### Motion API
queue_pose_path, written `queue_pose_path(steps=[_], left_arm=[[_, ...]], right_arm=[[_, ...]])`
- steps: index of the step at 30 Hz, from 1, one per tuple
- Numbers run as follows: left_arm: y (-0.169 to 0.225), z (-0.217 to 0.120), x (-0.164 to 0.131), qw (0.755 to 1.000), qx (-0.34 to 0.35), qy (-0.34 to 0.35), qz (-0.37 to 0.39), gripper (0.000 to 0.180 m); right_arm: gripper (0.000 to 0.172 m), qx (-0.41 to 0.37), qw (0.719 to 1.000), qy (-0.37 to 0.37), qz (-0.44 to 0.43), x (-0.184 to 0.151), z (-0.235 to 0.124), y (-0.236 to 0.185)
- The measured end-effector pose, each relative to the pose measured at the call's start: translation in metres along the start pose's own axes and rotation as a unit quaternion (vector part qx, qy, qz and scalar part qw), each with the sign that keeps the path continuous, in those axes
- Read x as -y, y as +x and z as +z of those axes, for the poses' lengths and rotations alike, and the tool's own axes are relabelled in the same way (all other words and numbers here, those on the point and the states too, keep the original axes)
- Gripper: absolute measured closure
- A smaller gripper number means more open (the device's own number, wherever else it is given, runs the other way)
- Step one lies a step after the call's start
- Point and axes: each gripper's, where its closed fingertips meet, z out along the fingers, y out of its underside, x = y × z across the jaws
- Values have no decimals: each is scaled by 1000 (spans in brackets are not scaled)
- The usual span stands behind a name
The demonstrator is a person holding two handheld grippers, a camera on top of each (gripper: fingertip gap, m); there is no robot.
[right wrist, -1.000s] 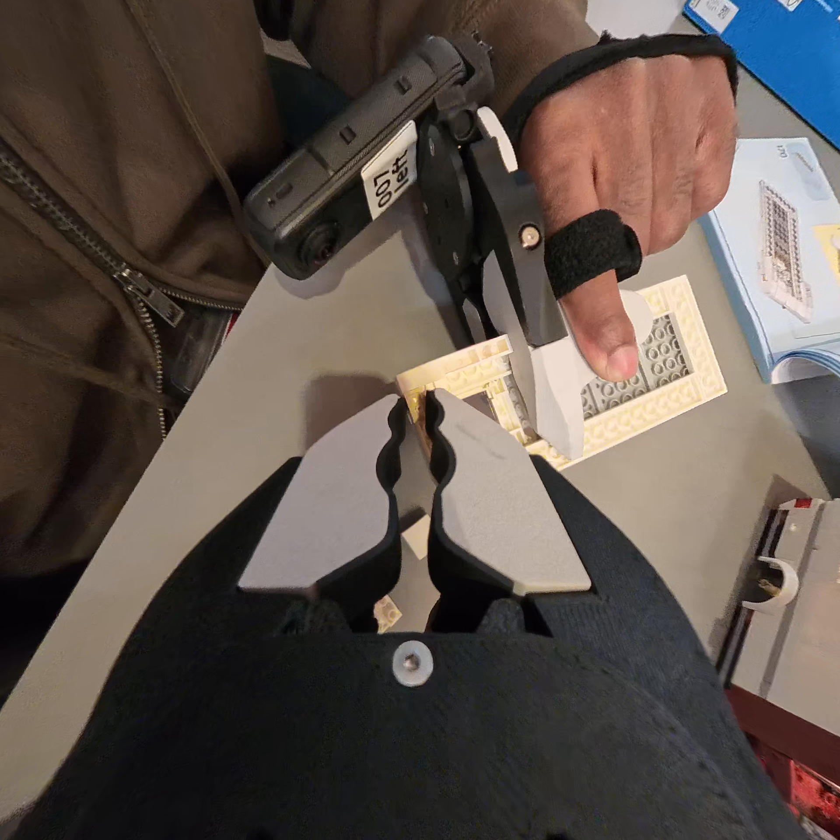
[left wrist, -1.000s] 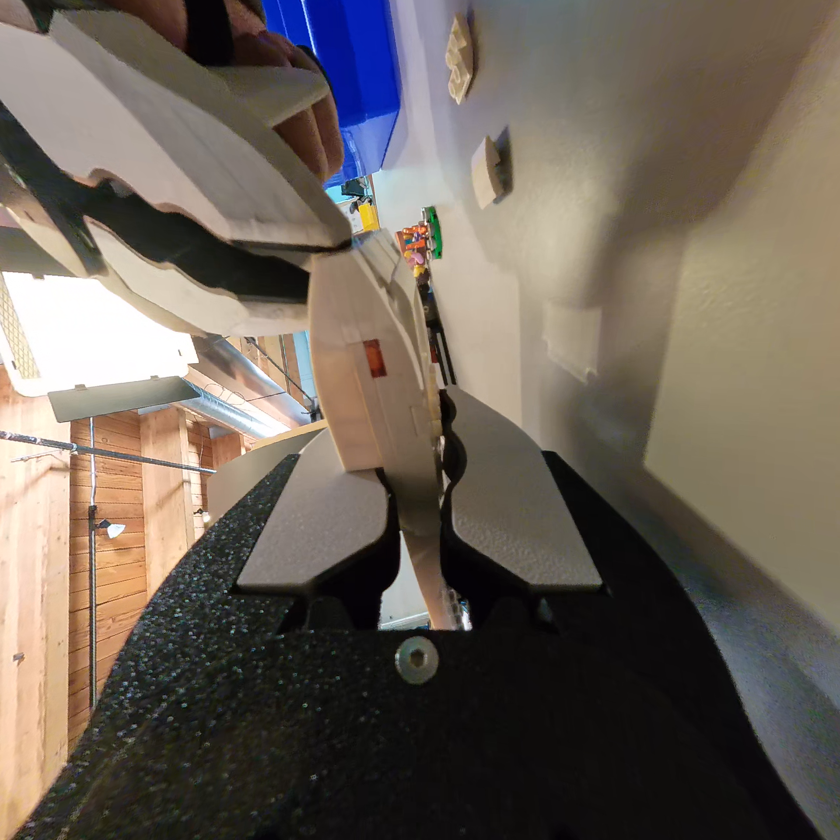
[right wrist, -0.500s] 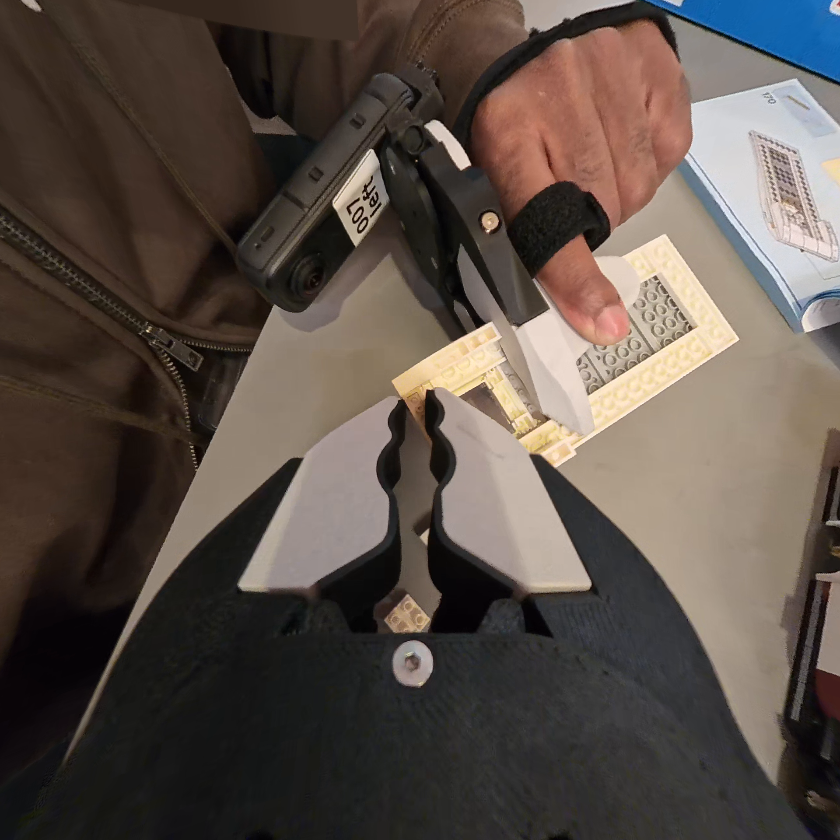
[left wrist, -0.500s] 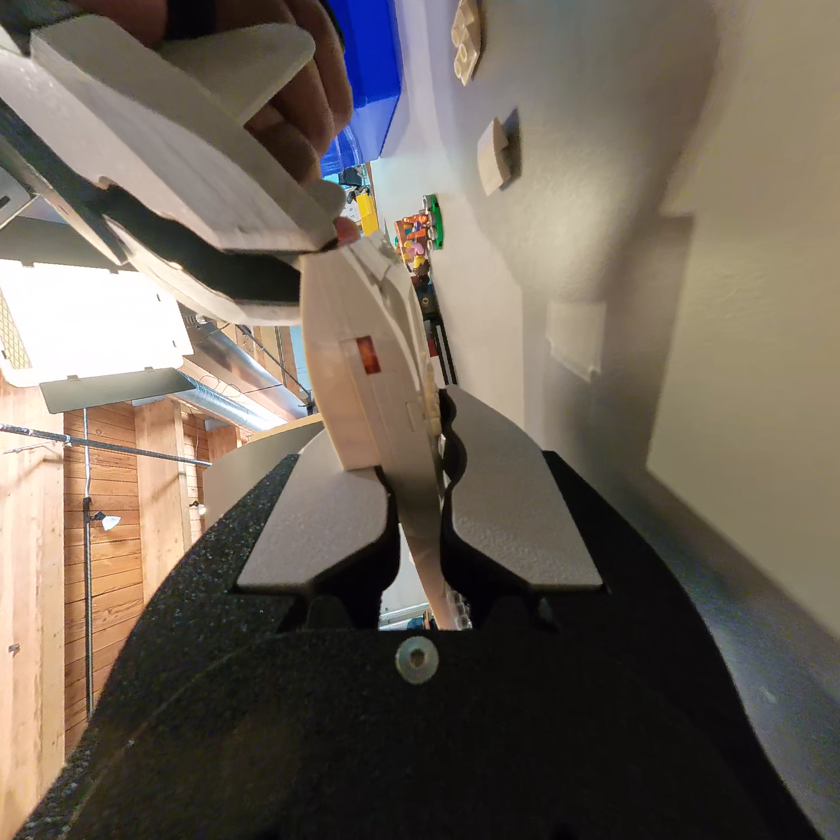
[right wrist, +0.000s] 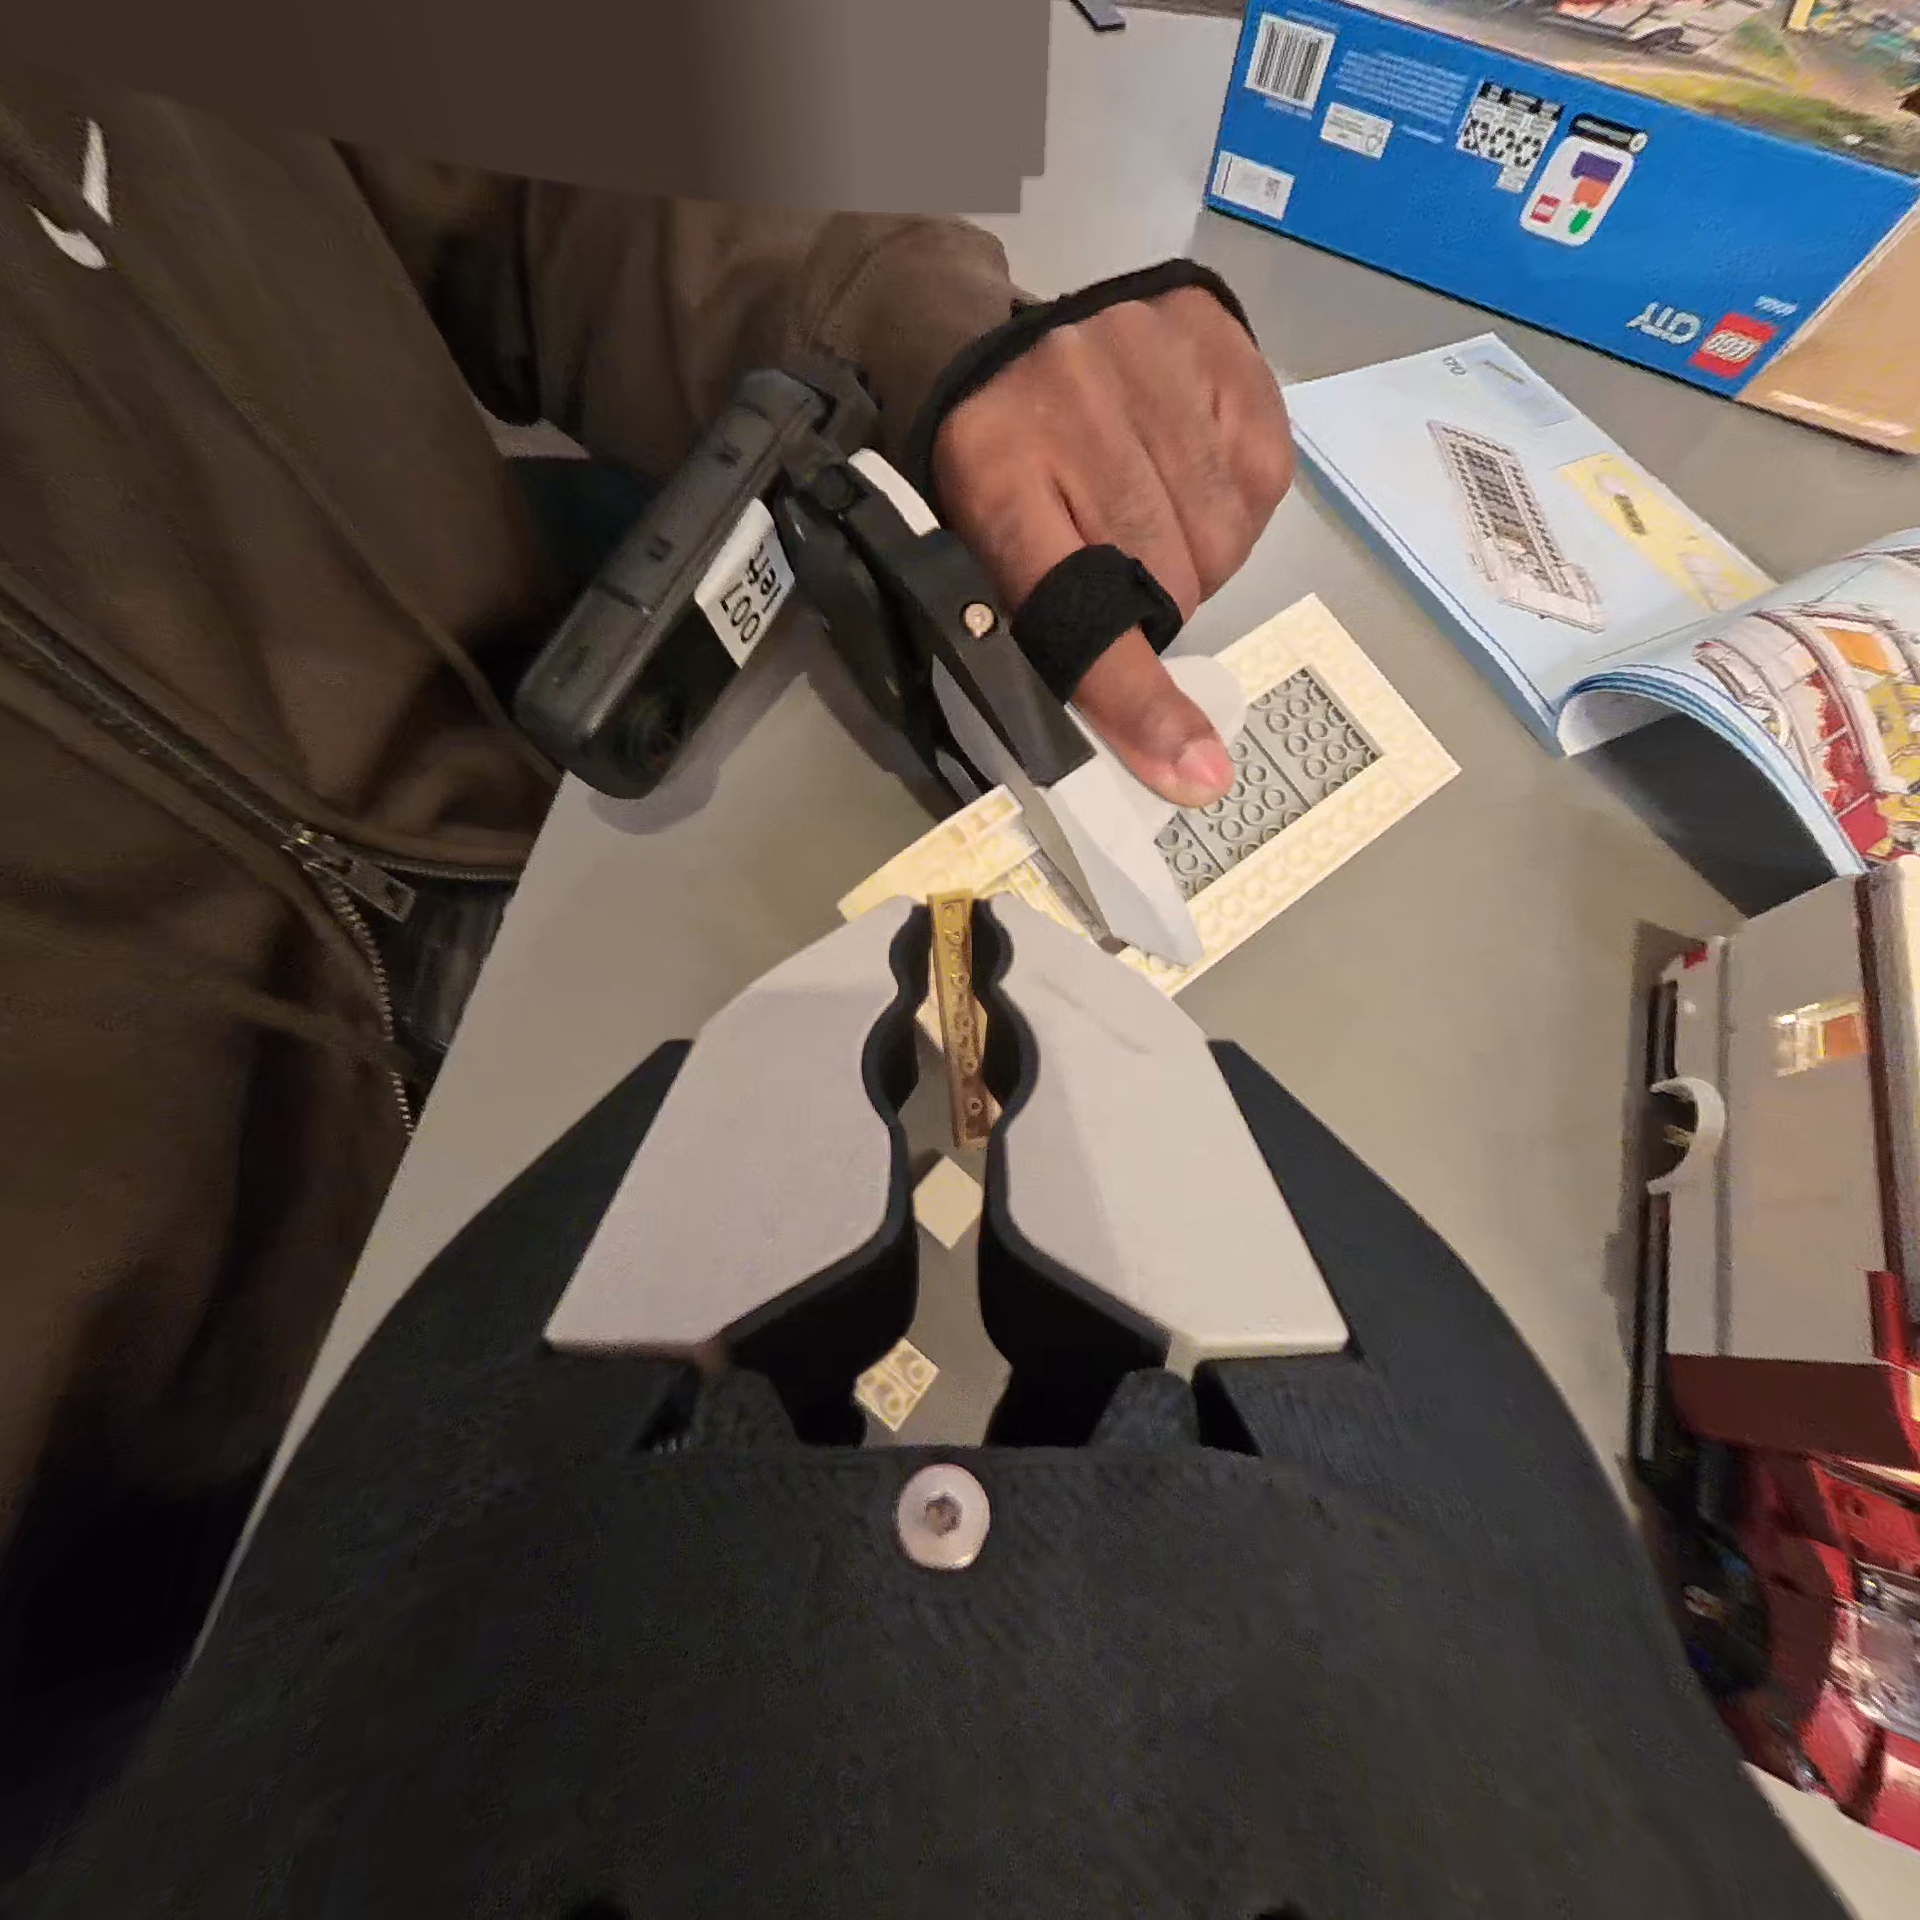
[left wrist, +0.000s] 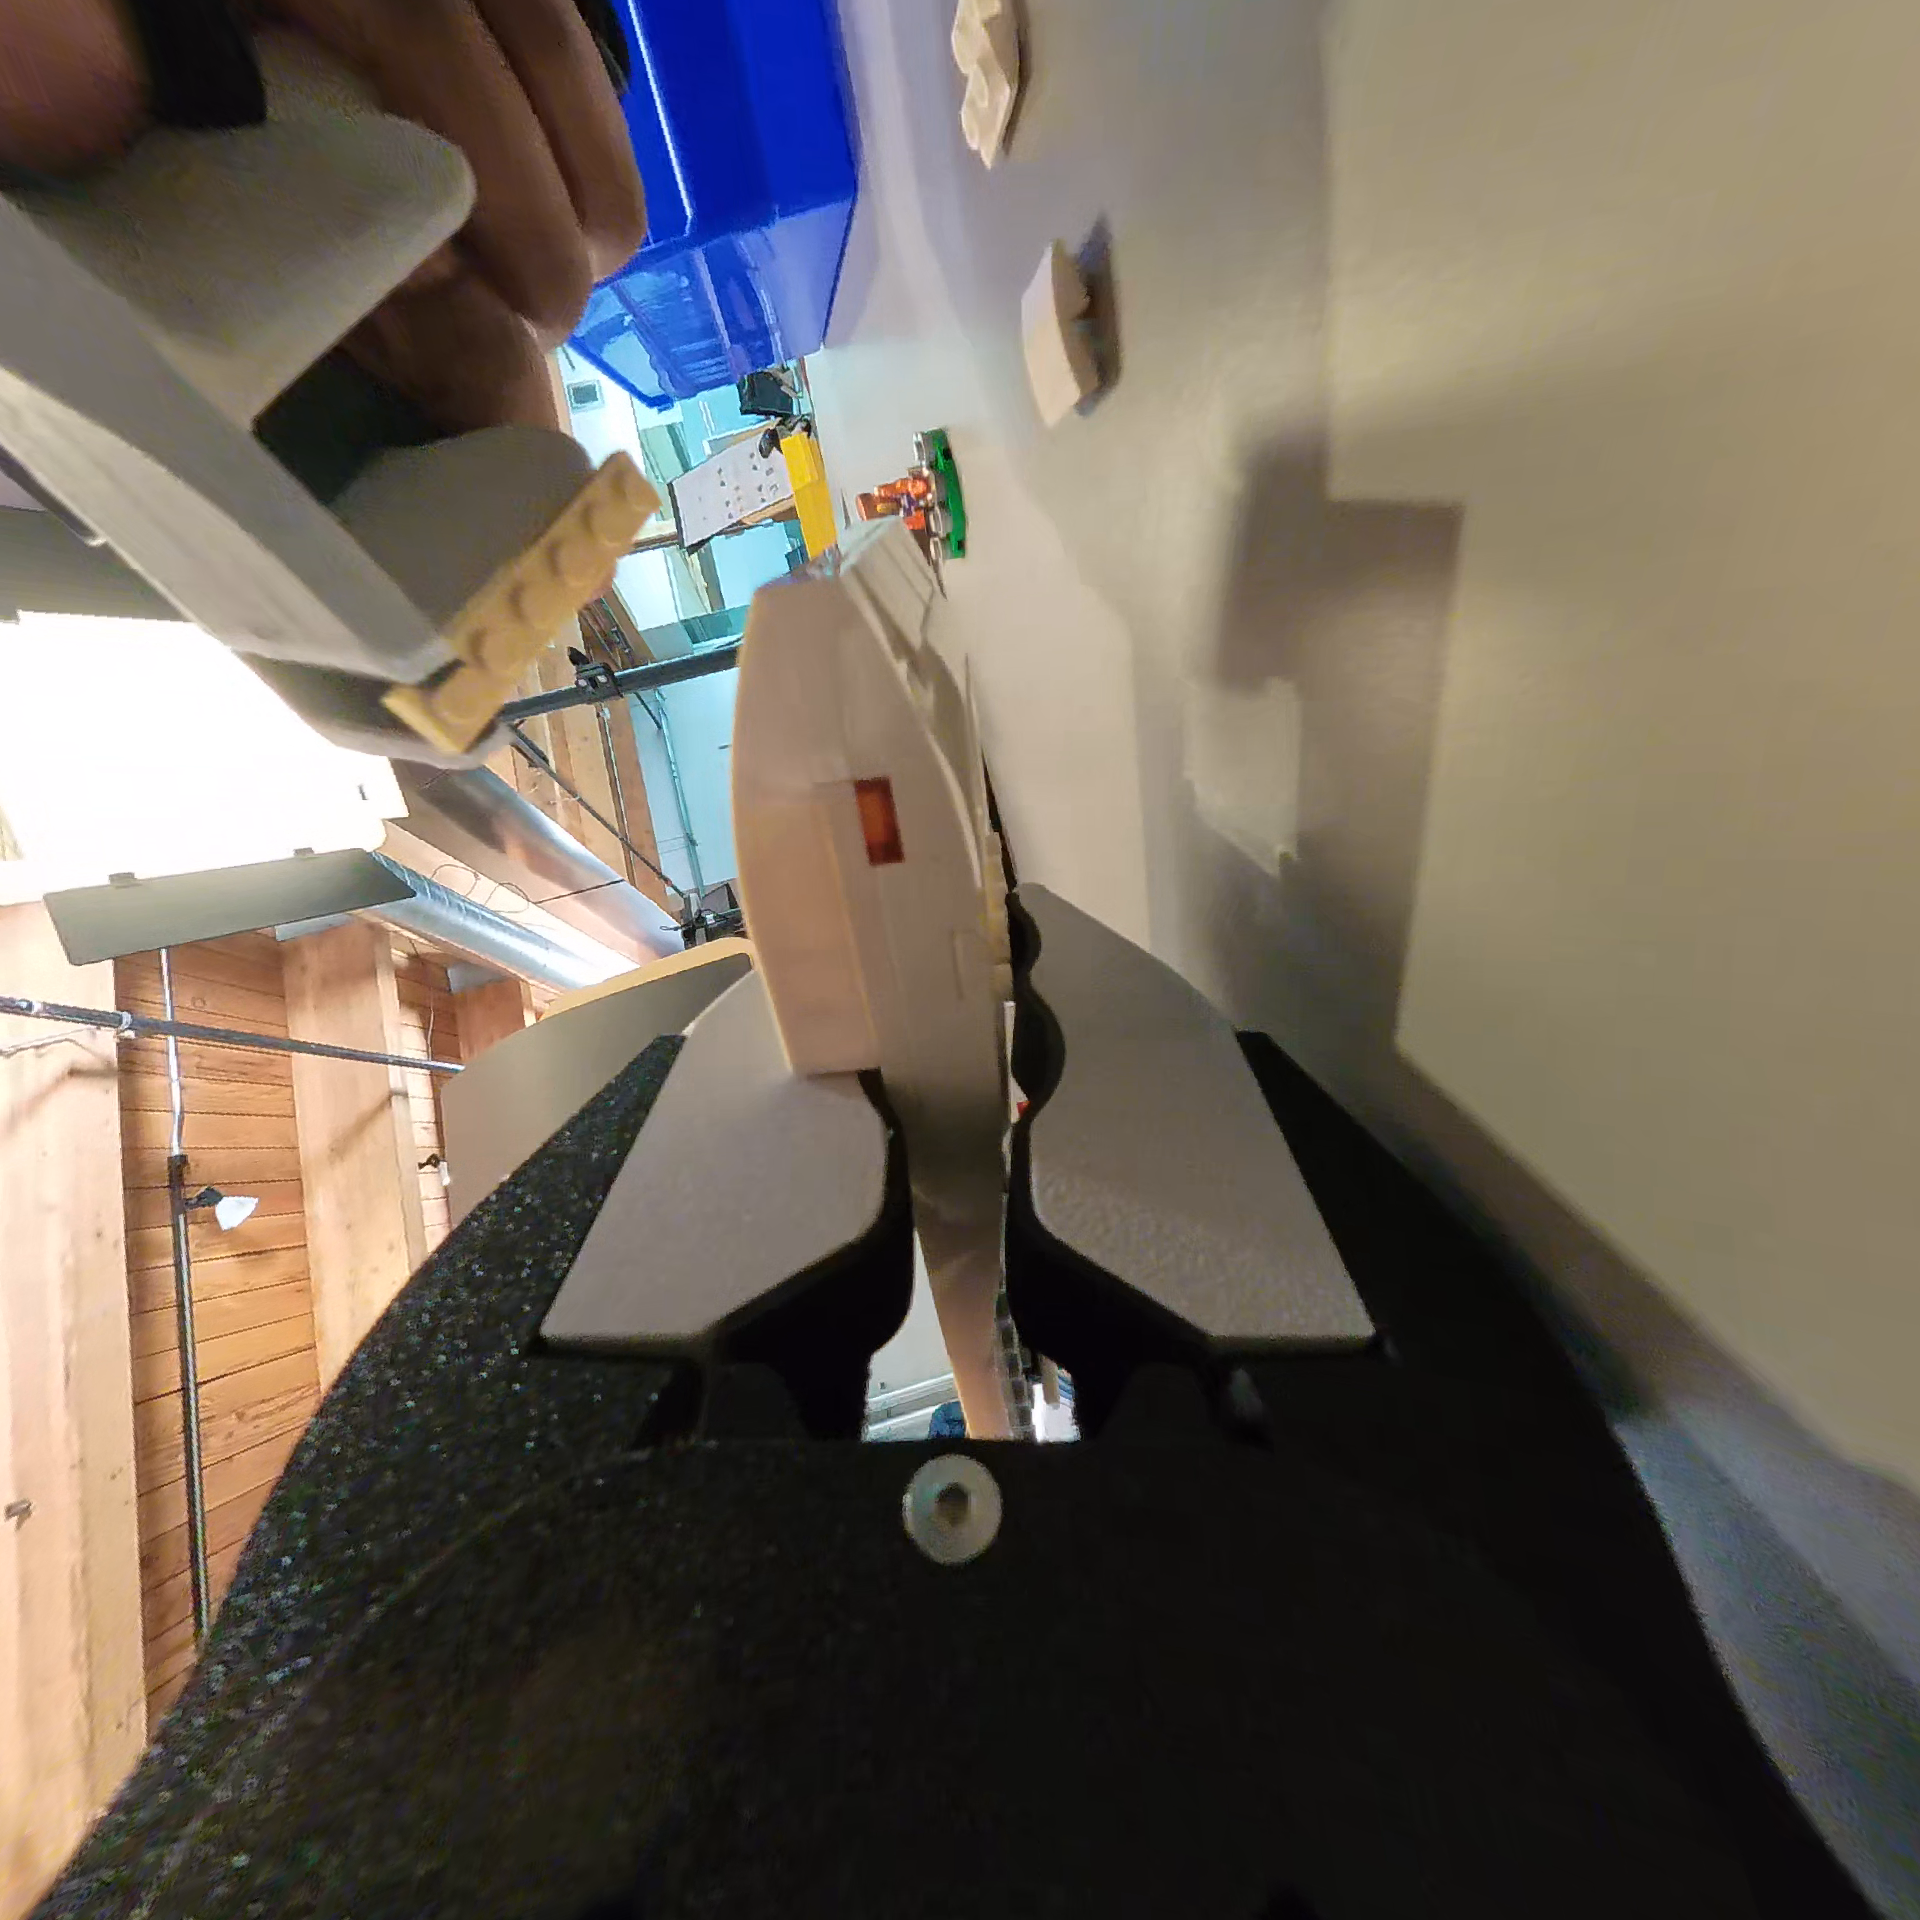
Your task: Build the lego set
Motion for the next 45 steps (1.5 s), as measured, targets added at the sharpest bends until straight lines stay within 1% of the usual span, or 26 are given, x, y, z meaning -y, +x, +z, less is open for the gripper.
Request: queue_pose_path(steps=[4,7,14,19,28,32,36,40,42,45], left_arm=[[-1,1,2,1000,2,-1,-2,165],[-1,1,1,1000,5,-1,-4,165],[-4,0,1,1000,9,2,-12,165],[-5,-1,1,1000,11,4,-15,165],[-6,-1,3,1000,13,8,-20,165],[-5,-2,3,1000,12,8,-23,165],[-6,-2,3,1000,13,8,-24,165],[-8,-3,0,999,17,3,-30,165],[-11,-4,-3,999,22,0,-35,165],[-15,-5,-7,999,32,-9,-42,165]], right_arm=[[164,-15,997,-33,-64,-6,11,-4],[164,-6,993,-52,-104,-9,21,-9],[164,27,985,-64,-158,-12,29,-13],[164,37,982,-58,-175,-11,30,-12],[163,51,982,-52,-174,-11,30,-13],[159,53,984,-38,-166,-6,27,-12],[156,49,984,-40,-165,-7,26,-11],[149,13,986,-43,-162,-8,18,-7],[147,-32,984,-34,-171,-7,11,-4],[144,-111,973,-28,-202,-7,2,0]])
